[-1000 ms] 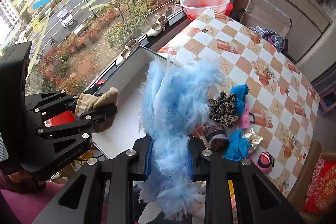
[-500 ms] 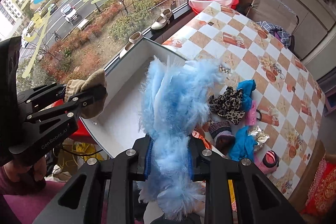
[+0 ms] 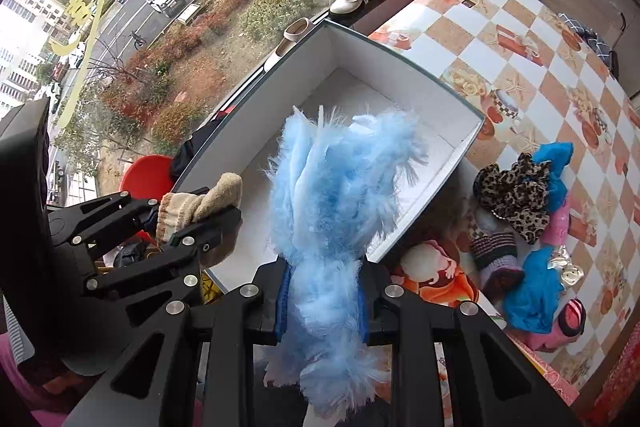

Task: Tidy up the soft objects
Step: 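Open both tools to drop the glove and boa into the white box, then grasp the blue cloth with the left tool while the right tool grasps the striped knit hat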

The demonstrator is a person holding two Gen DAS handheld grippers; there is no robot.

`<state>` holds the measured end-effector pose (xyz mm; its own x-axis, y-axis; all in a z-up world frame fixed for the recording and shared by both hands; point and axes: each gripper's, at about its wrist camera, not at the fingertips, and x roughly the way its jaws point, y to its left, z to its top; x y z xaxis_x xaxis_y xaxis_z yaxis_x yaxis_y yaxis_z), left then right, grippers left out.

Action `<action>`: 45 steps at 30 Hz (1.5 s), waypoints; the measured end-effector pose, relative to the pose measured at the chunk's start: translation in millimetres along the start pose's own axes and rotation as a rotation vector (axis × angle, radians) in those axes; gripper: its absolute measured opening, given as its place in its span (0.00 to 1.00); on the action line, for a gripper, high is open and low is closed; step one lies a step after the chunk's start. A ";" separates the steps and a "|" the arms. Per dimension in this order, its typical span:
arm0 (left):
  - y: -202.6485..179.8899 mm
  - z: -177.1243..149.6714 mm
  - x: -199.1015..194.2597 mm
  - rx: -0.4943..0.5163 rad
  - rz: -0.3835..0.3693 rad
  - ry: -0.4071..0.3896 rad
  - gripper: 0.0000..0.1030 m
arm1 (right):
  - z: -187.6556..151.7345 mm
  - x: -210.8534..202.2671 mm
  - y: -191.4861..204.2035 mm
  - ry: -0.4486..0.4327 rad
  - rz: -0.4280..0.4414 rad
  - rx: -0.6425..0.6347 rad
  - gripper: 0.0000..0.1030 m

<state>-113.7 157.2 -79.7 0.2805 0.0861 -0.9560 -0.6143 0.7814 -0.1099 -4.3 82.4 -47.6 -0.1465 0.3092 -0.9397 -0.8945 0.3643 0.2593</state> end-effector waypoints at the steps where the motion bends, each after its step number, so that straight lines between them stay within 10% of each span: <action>1: 0.3 0.0 1.8 0.003 0.005 0.004 0.25 | 2.2 2.5 0.8 0.004 0.002 -0.002 0.26; 10: -7.6 7.2 3.2 0.042 0.006 -0.012 0.47 | 19.8 13.1 -6.7 0.004 0.010 0.037 0.27; 11: -7.2 7.6 3.5 0.037 -0.011 -0.016 0.53 | 19.9 12.6 -9.6 -0.001 0.024 0.054 0.45; 12: -6.7 7.8 2.7 0.032 -0.029 -0.029 0.70 | 19.8 11.6 -12.8 -0.006 0.035 0.072 0.87; 13: -6.2 8.3 0.6 0.026 -0.049 -0.048 0.88 | 19.5 9.2 -15.2 -0.017 0.034 0.088 1.00; 18: -2.1 14.8 -7.3 -0.042 -0.327 -0.089 1.00 | 17.8 -15.8 -28.5 -0.110 0.058 0.149 0.99; 26: -27.7 37.7 -24.5 -0.049 -0.441 -0.047 1.00 | -2.0 -65.5 -67.1 -0.153 0.071 0.281 0.99; 36: -97.9 55.2 -36.8 0.031 -0.409 0.031 1.00 | -83.2 -124.8 -136.8 -0.184 0.143 0.512 0.99; 45: -175.4 59.5 -23.1 0.179 -0.352 0.076 1.00 | -161.3 -160.0 -238.8 -0.207 -0.025 0.705 0.99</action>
<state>31.4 54.9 -22.1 0.3914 -0.2470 -0.8864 -0.3502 0.8508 -0.3917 164.7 -195.8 4.8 0.0155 0.4279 -0.9037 -0.4021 0.8302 0.3862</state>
